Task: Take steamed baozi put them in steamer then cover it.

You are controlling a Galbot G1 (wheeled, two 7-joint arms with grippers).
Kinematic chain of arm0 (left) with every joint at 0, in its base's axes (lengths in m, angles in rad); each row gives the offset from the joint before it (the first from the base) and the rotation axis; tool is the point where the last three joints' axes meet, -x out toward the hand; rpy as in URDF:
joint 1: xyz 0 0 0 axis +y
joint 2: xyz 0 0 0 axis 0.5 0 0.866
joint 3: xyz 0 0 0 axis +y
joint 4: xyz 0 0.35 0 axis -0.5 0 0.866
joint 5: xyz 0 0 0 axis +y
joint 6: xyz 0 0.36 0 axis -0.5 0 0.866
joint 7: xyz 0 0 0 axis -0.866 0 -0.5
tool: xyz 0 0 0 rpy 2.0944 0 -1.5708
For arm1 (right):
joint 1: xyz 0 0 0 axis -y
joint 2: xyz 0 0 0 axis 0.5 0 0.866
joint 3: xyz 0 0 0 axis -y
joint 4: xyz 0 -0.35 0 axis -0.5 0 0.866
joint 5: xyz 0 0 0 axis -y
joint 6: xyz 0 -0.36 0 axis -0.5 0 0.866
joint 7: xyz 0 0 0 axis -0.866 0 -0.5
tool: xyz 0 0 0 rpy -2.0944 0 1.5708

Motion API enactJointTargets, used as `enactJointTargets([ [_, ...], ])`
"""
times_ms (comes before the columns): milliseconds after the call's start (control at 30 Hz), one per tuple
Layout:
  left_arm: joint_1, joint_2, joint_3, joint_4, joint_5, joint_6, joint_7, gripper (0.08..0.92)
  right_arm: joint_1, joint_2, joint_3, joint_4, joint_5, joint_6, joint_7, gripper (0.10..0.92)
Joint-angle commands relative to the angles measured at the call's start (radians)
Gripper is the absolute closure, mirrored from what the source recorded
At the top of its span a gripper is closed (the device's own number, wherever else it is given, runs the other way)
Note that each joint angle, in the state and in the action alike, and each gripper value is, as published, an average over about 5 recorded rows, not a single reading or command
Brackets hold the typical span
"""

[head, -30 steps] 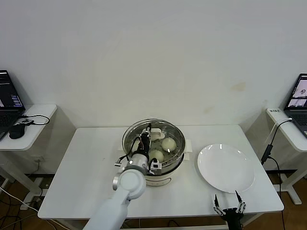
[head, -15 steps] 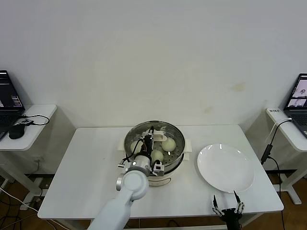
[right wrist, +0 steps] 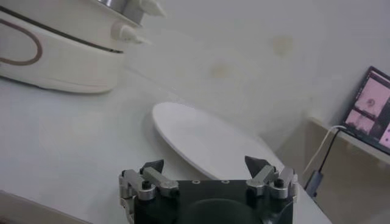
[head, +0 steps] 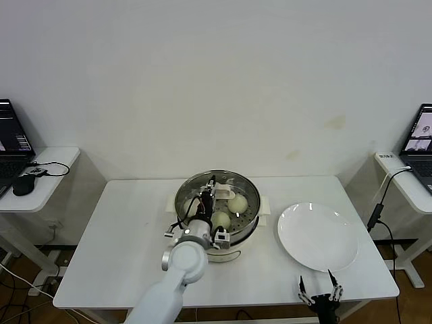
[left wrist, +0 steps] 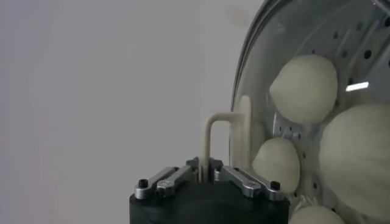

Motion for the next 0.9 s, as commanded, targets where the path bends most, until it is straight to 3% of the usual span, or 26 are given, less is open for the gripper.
enactJointTargets([
  [33,0.110,0.032,-0.009,-0.161,-0.028,-0.006,-0.005,0.630,-0.001,0.000,0.000,-0.001,-0.003,0.000,0.000,0.203],
  [300,0.350,0.121,-0.110,-0.380,-0.185,-0.064,-0.084,0.397,-0.002,0.000,0.000,0.003,-0.003,0.000,-0.003,0.203],
  [467,0.573,0.178,-0.239,-0.520,-0.506,-0.129,-0.185,0.259,-0.003,-0.001,-0.007,0.004,0.000,0.025,-0.006,0.203],
  [667,0.748,0.162,-0.474,-0.458,-1.181,-0.511,-0.393,0.180,-0.018,-0.014,-0.028,0.024,0.022,0.035,-0.011,0.203],
  [900,0.864,0.123,-0.535,-0.389,-1.518,-0.472,-0.457,0.177,-0.045,-0.061,-0.067,0.054,0.090,0.031,-0.026,0.203],
])
